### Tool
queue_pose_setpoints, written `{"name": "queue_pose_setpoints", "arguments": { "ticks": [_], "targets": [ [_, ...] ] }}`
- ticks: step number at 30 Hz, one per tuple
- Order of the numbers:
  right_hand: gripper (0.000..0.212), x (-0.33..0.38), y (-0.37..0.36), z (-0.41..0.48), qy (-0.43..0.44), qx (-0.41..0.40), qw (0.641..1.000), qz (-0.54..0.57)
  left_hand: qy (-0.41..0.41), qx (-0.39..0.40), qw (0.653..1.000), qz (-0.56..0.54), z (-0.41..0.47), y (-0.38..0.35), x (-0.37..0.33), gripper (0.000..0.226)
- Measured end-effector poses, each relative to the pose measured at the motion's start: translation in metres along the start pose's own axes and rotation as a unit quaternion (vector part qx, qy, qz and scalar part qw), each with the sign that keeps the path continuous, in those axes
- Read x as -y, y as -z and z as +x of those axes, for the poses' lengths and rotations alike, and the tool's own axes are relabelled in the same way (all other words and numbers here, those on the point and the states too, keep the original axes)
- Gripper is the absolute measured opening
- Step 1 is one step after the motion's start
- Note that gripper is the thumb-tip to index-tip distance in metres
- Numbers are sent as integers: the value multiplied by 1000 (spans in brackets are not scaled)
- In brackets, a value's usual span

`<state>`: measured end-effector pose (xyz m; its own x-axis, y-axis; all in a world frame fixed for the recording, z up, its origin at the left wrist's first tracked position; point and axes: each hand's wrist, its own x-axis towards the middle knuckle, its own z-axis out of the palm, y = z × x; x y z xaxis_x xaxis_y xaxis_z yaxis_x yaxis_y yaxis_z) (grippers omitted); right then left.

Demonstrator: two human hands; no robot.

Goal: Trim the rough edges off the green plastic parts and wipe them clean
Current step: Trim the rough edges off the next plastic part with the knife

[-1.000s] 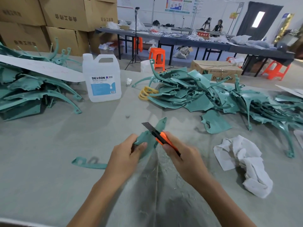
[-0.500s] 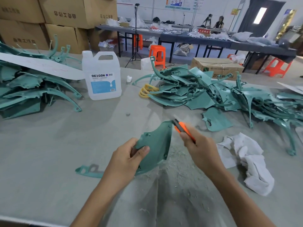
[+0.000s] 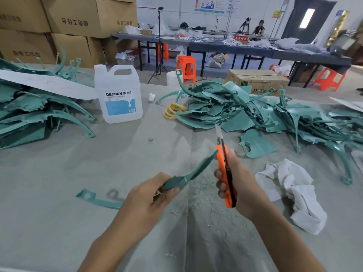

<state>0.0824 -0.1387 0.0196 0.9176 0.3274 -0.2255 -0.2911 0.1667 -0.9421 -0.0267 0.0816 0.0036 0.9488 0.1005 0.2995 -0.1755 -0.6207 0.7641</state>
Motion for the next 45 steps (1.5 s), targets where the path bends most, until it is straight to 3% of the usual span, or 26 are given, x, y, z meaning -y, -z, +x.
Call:
{"name": "queue_pose_setpoints", "arguments": {
  "ticks": [4, 7, 10, 12, 15, 19, 22, 24, 27, 30, 39, 45],
  "targets": [
    [42, -5, -3, 0, 7, 47, 998, 42, -101, -38, 985, 132, -2, -2, -2, 13],
    [19, -15, -10, 0, 9, 5, 999, 35, -85, -58, 973, 206, 3, -5, -5, 36],
    [13, -26, -22, -1, 14, -17, 1000, 22, -19, 59, 955, 289, 6, -15, -6, 61],
    [10, -28, -28, -4, 35, -31, 999, 14, 40, 132, 959, 248, 4, -21, -2, 74],
    [12, -28, -35, -10, 44, -37, 998, 6, 65, 141, 967, 200, 4, -29, -1, 88],
    [17, -35, -39, -19, 67, 5, 997, -26, 65, 55, 965, 250, 21, -35, -1, 54],
    [9, -41, -28, -20, 142, -25, 976, -163, 101, 77, 942, 310, 37, -28, 4, 39],
    [21, -49, -20, -21, 163, -49, 956, -239, 99, 71, 940, 318, 44, -21, 6, 31],
    [47, -59, -13, -23, 169, -59, 929, -324, 101, 78, 941, 315, 52, -18, 6, 33],
    [57, -60, -11, -21, 164, -64, 898, -404, 96, 87, 940, 315, 56, -20, 6, 36],
    [54, -64, -11, -14, 177, -58, 872, -453, 109, 82, 945, 296, 57, -19, 6, 41],
    [48, -55, -2, -1, 141, -107, 880, -440, 83, 90, 942, 314, 54, -20, 7, 35]
  ]
}}
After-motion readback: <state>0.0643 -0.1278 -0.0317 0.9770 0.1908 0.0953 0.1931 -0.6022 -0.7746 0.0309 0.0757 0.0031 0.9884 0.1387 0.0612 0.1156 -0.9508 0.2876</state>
